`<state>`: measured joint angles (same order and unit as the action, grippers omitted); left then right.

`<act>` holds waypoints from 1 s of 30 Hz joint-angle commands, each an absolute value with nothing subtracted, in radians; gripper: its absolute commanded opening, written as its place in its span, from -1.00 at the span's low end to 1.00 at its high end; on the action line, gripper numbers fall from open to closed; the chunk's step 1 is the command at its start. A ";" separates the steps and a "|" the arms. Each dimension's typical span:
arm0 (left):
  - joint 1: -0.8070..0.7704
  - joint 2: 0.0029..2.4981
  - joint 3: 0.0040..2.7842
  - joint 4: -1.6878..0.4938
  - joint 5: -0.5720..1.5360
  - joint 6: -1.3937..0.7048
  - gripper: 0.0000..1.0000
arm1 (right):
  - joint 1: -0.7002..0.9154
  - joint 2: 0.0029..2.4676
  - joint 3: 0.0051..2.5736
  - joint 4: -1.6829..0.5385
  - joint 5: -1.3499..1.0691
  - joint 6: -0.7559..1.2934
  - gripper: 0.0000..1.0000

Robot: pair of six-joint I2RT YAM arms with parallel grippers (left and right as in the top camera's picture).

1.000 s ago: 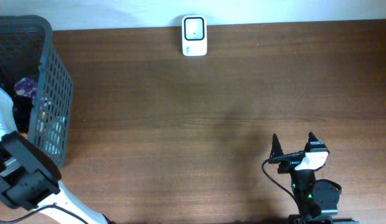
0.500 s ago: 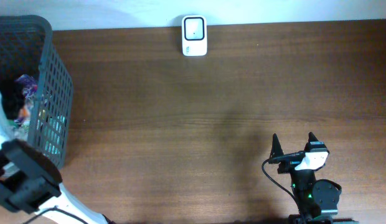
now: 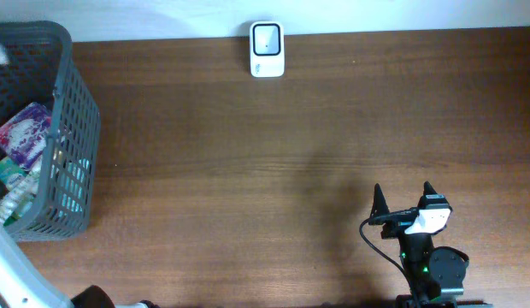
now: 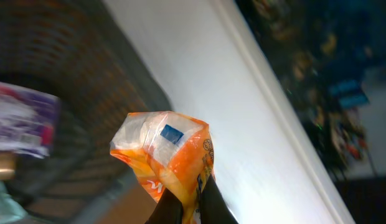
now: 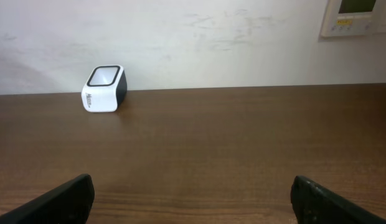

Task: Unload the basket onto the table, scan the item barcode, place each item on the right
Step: 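Reach the left gripper into the basket and grasp the orange tissue pack, then carry the orange pack to the table in front of the scanner and release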

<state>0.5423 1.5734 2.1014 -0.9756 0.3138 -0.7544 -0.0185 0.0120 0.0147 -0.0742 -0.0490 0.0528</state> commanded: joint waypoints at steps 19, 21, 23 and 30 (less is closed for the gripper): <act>-0.408 1.987 2.090 -1.027 -0.009 -0.447 -0.99 | -0.013 0.007 0.006 -0.075 -0.044 0.061 0.97; -0.446 2.047 2.090 -1.022 -0.013 -0.447 -0.97 | -0.013 0.007 0.006 -0.075 -0.044 0.060 0.97; -0.474 2.104 2.090 -1.003 -0.030 -0.447 -0.96 | -0.013 0.007 0.006 -0.075 -0.044 0.060 0.97; -0.548 2.296 2.090 -0.932 -0.081 -0.446 -0.79 | -0.013 0.007 0.006 -0.075 -0.044 0.060 0.97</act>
<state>-0.5220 2.2093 2.0941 -0.9466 -0.0200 -0.4572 -0.0185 0.0120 0.0147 -0.0742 -0.0486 0.0528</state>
